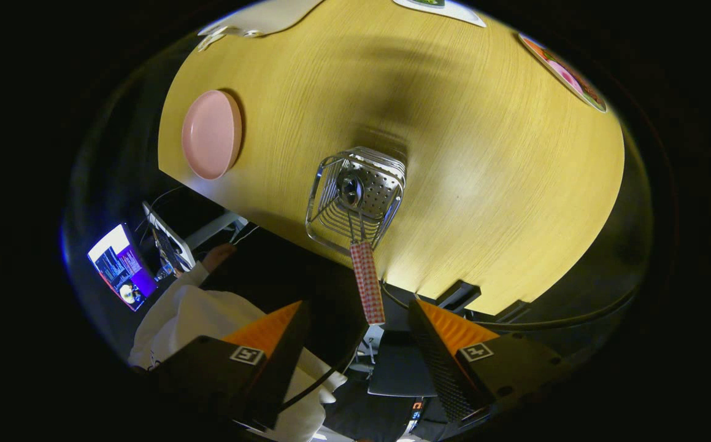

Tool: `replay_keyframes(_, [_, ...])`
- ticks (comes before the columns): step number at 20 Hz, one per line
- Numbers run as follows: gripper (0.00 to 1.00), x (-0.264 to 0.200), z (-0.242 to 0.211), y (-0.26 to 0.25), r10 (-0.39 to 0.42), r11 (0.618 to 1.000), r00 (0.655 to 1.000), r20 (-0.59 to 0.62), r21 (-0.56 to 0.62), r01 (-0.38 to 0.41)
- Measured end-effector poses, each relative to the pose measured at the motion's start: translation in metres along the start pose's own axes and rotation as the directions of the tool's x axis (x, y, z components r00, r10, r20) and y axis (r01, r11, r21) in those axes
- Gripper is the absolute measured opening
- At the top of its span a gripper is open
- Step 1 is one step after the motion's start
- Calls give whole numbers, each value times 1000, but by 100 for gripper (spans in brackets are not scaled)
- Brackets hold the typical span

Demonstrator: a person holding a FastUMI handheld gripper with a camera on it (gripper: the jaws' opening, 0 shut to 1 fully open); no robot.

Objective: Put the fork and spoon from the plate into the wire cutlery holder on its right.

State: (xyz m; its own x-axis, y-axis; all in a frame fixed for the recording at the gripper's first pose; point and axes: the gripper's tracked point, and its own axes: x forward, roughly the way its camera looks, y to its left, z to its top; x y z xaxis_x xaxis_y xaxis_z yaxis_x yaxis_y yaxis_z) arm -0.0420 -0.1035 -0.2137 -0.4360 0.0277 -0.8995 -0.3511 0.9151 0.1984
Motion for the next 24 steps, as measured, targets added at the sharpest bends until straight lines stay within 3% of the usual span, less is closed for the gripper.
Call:
replay_keyframes(5, [99,-31,3,10,30,1000,974,223,-12,-28])
replay_keyframes(10, [100,-76,9,20,38,999,849,527,-30,-26])
replay_keyframes(12, [100,-92,10,20,13,1000,770,638,-8,-11])
replay_keyframes(16, [100,-125,3,45,5,1000,569,822,10,-23])
replay_keyframes(24, [99,-194,-32,74,-76,995,235,969,60,76])
